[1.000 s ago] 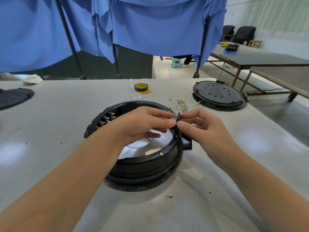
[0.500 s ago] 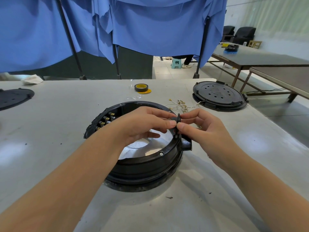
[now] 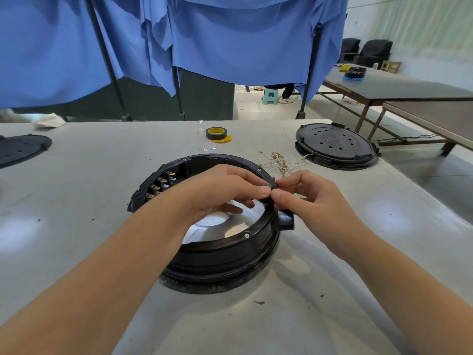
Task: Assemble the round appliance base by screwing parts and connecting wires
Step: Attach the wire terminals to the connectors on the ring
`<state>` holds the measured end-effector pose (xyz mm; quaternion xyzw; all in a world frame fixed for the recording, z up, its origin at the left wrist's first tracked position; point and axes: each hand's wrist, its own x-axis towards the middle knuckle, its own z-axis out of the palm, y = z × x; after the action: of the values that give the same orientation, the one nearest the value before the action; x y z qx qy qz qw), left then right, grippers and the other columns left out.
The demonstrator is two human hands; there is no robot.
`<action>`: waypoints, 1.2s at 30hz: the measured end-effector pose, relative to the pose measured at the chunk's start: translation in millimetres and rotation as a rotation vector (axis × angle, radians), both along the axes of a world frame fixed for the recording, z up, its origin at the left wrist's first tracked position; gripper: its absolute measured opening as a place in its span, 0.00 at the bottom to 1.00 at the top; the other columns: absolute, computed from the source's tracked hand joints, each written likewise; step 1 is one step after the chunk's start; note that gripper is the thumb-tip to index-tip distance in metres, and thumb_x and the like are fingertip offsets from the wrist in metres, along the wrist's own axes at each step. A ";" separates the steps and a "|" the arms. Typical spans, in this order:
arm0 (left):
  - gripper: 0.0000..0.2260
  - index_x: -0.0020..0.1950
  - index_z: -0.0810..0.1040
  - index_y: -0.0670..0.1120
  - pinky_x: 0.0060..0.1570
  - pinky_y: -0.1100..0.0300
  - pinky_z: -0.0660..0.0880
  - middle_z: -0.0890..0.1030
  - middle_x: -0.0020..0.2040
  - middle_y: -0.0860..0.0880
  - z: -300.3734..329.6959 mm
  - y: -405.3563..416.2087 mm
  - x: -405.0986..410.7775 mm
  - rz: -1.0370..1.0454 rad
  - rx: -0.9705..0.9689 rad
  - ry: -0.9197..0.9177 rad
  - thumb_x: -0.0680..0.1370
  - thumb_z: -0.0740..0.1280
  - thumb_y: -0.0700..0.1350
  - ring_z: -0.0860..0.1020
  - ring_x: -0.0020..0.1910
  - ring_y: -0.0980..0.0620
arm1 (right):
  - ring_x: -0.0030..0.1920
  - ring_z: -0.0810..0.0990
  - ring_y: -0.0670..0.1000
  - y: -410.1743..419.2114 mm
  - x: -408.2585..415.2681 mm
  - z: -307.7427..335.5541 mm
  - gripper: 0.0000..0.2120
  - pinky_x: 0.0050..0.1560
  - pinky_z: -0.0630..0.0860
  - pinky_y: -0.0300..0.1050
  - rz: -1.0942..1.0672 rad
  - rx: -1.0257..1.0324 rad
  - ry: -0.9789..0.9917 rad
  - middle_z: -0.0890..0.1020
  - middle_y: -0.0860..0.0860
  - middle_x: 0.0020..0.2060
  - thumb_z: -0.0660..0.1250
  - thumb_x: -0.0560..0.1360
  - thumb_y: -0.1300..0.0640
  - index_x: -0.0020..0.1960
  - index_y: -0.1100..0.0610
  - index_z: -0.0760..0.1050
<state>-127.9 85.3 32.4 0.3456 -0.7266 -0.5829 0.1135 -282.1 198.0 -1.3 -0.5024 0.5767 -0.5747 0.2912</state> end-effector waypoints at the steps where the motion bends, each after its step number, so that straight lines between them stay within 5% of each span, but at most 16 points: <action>1: 0.04 0.47 0.86 0.52 0.51 0.56 0.78 0.85 0.42 0.54 -0.2 0.2 -0.2 0.000 -0.005 -0.007 0.73 0.74 0.47 0.81 0.45 0.55 | 0.39 0.84 0.47 -0.4 -0.3 -0.3 0.04 0.40 0.78 0.35 -0.010 0.011 0.004 0.85 0.49 0.37 0.73 0.71 0.60 0.45 0.56 0.79; 16: 0.10 0.51 0.85 0.48 0.48 0.58 0.78 0.86 0.44 0.52 -3.3 -4.8 -3.4 -0.007 -0.029 -0.076 0.74 0.72 0.51 0.80 0.44 0.54 | 0.45 0.83 0.57 0.5 2.0 4.0 0.07 0.54 0.79 0.56 -0.064 0.107 0.061 0.85 0.55 0.40 0.71 0.73 0.53 0.43 0.57 0.81; 20: 0.10 0.50 0.85 0.47 0.46 0.59 0.78 0.86 0.43 0.51 -4.7 -5.3 -4.6 0.003 -0.020 -0.079 0.74 0.72 0.51 0.80 0.43 0.54 | 0.45 0.83 0.54 0.2 3.3 0.9 0.07 0.53 0.80 0.55 -0.074 0.120 0.074 0.85 0.53 0.39 0.69 0.74 0.52 0.44 0.55 0.81; 22: 0.10 0.50 0.85 0.45 0.46 0.58 0.78 0.86 0.42 0.50 -4.7 -5.3 -6.0 0.015 -0.006 -0.086 0.74 0.72 0.50 0.80 0.42 0.54 | 0.46 0.83 0.55 -1.2 3.8 -1.7 0.05 0.55 0.79 0.55 -0.103 0.104 0.030 0.84 0.53 0.39 0.66 0.77 0.57 0.44 0.54 0.79; 26: 0.10 0.47 0.85 0.42 0.44 0.59 0.77 0.85 0.39 0.50 -5.0 -5.0 -7.8 0.024 0.039 -0.087 0.74 0.72 0.49 0.78 0.37 0.55 | 0.50 0.82 0.56 -3.6 2.6 -1.3 0.16 0.52 0.80 0.49 -0.083 0.113 -0.007 0.80 0.51 0.41 0.58 0.75 0.71 0.47 0.52 0.76; 33: 0.10 0.49 0.84 0.42 0.41 0.61 0.74 0.84 0.40 0.49 -3.3 -4.3 -8.3 0.002 0.065 -0.095 0.76 0.70 0.48 0.75 0.37 0.55 | 0.51 0.81 0.57 -3.4 0.6 0.4 0.21 0.55 0.79 0.54 -0.028 0.114 0.021 0.79 0.53 0.41 0.57 0.74 0.72 0.51 0.49 0.78; 36: 0.10 0.50 0.83 0.41 0.40 0.62 0.72 0.83 0.41 0.49 -3.0 -2.6 -8.8 0.002 0.072 -0.092 0.77 0.69 0.47 0.73 0.36 0.55 | 0.48 0.81 0.54 -2.7 -0.1 0.9 0.24 0.51 0.79 0.45 0.017 0.108 0.055 0.76 0.51 0.40 0.54 0.74 0.73 0.51 0.49 0.79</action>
<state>-136.7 82.7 29.4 0.3768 -0.7093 -0.5919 0.0680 -282.2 195.3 -0.4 -0.5065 0.6103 -0.5261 0.3068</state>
